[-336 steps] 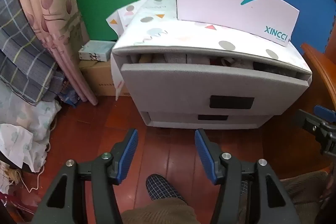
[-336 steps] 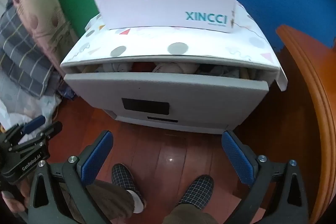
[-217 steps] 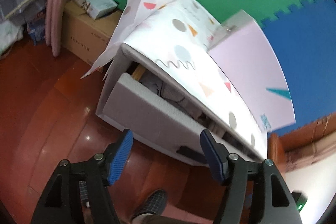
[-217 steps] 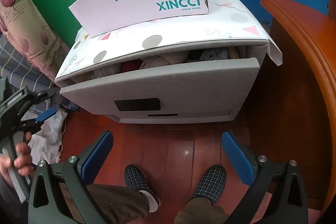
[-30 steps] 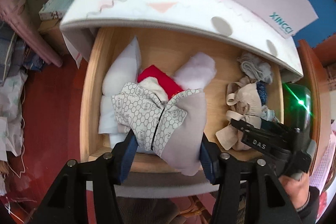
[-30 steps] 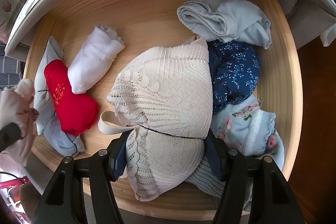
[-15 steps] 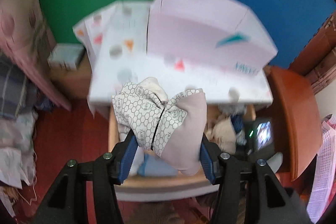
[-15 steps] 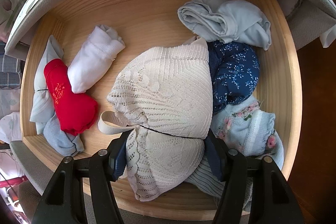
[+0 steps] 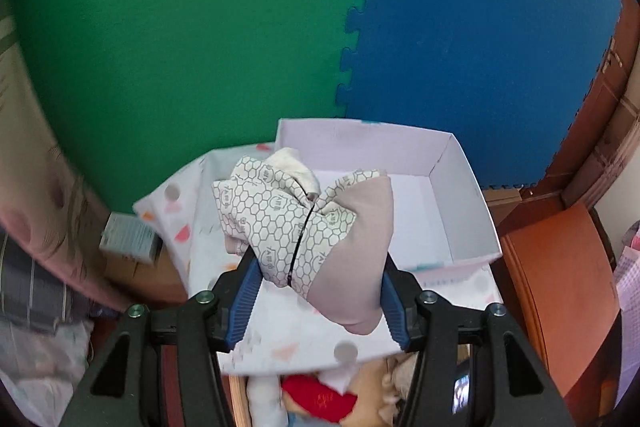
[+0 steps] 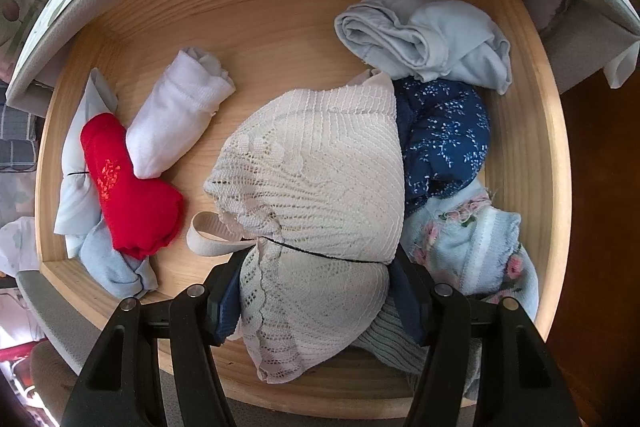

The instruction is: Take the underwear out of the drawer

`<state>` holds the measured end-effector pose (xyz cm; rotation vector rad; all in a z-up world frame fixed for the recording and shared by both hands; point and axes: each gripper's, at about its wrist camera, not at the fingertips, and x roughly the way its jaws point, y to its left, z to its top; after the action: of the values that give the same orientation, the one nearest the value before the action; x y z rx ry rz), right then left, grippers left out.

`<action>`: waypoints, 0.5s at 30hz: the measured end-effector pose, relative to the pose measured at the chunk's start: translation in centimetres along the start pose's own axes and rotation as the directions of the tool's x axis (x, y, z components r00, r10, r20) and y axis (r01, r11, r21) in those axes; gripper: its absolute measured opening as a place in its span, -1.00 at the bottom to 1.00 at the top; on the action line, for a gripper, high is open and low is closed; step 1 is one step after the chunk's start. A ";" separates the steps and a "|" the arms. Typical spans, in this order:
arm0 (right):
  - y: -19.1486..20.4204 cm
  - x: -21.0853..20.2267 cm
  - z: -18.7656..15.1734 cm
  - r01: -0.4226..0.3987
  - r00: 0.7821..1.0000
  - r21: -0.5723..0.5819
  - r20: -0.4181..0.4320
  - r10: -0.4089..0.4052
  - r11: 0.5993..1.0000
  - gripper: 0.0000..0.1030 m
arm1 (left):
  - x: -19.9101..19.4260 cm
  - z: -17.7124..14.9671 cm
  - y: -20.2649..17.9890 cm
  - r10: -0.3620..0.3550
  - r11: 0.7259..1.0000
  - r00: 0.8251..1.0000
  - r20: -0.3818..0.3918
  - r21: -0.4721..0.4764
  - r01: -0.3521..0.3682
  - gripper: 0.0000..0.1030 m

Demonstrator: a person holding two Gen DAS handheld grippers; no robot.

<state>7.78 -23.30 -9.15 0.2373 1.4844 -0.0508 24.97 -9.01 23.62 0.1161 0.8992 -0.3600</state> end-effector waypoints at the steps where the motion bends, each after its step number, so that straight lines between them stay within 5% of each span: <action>1: 0.0 0.0 0.0 0.002 1.000 0.000 0.001 -0.002 1.000 0.17 | 1.0 0.5 -0.2 -0.001 1.000 1.000 -0.013 0.006 0.001 0.08; 8: 0.1 0.0 -0.1 -0.001 1.000 0.004 0.000 0.001 1.000 0.17 | 7.4 2.8 -0.9 -0.005 1.000 0.998 -0.064 0.008 0.006 0.08; 15: 0.3 0.2 0.0 0.001 1.000 0.004 -0.002 -0.001 1.000 0.17 | 12.9 1.6 -1.6 0.022 0.999 0.991 -0.130 0.034 -0.018 0.08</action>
<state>7.88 -23.00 -9.27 0.2400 1.4869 -0.0537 32.86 -14.25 14.57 0.1807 1.0212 -0.3516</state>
